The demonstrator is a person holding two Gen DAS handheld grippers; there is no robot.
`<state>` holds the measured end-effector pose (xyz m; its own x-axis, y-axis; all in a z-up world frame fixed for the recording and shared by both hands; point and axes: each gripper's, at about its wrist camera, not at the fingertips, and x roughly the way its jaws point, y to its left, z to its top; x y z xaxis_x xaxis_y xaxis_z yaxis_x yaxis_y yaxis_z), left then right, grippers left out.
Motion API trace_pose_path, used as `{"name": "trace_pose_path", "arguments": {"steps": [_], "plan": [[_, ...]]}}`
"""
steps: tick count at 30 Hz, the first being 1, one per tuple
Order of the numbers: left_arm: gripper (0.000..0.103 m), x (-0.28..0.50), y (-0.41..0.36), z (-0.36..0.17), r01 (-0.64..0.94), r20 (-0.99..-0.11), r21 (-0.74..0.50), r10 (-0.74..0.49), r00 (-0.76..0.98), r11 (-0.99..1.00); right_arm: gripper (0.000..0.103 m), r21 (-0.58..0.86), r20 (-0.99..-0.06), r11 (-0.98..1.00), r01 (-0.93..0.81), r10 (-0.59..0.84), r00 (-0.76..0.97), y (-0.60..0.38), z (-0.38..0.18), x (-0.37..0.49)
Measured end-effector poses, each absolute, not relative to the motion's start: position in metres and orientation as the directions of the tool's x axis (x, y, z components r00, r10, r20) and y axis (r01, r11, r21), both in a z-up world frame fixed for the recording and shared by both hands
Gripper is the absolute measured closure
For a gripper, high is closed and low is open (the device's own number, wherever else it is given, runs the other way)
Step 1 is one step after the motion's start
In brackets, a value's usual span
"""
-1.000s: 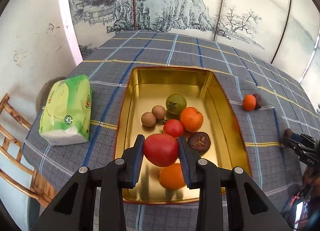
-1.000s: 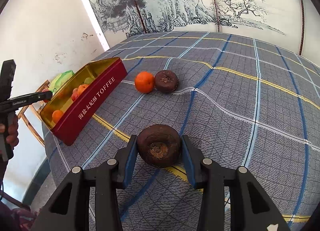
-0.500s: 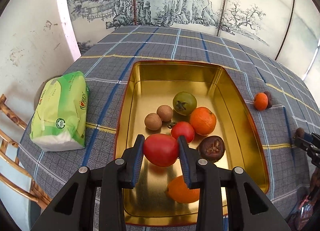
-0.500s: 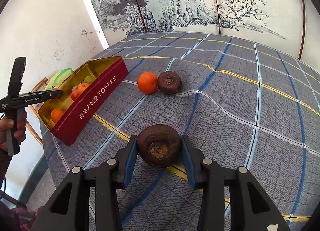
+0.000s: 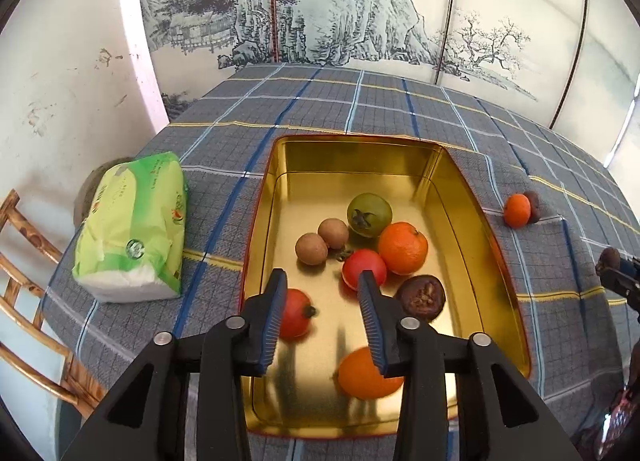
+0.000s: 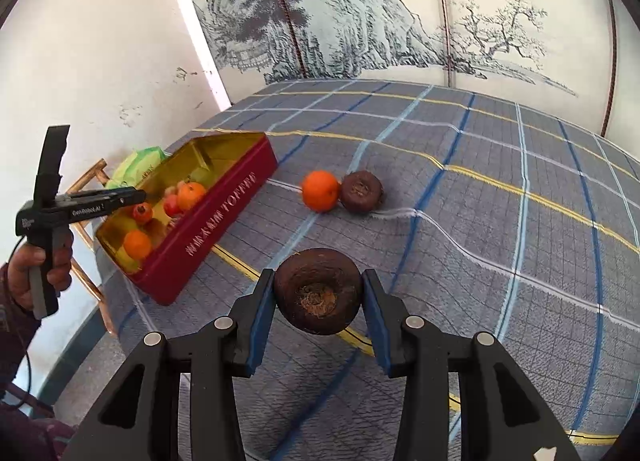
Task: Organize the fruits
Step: 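Carry the dark brown fruit into the tin and open the right gripper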
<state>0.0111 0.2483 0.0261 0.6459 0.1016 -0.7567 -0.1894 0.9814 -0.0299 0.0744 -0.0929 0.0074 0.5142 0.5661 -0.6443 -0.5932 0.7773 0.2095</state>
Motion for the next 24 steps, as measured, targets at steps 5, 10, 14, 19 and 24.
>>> {"name": "trace_pose_path", "arguments": {"steps": [5,10,14,19,24], "plan": [[0.046,-0.017,0.245,0.035,-0.278,-0.722,0.009,0.199,0.662,0.960,0.064,0.204,-0.630,0.747,-0.632,0.595,0.500,-0.075,0.023,0.070],[0.046,-0.038,0.248,0.041,-0.309,-0.716,-0.045,0.185,0.673,0.950,0.064,0.189,-0.621,0.708,-0.681,0.623,0.475,-0.049,0.034,0.065],[0.046,-0.051,0.249,0.048,-0.294,-0.697,-0.082,0.156,0.700,0.952,0.064,0.191,-0.620,0.674,-0.714,0.646,0.444,-0.027,0.039,0.065],[0.045,-0.061,0.245,0.054,-0.269,-0.671,-0.052,0.165,0.723,0.962,0.064,0.207,-0.631,0.617,-0.760,0.677,0.378,0.008,0.038,0.063],[0.043,-0.068,0.244,0.056,-0.275,-0.653,-0.027,0.191,0.733,0.961,0.064,0.195,-0.654,0.563,-0.804,0.685,0.321,0.052,0.032,0.059]]}}
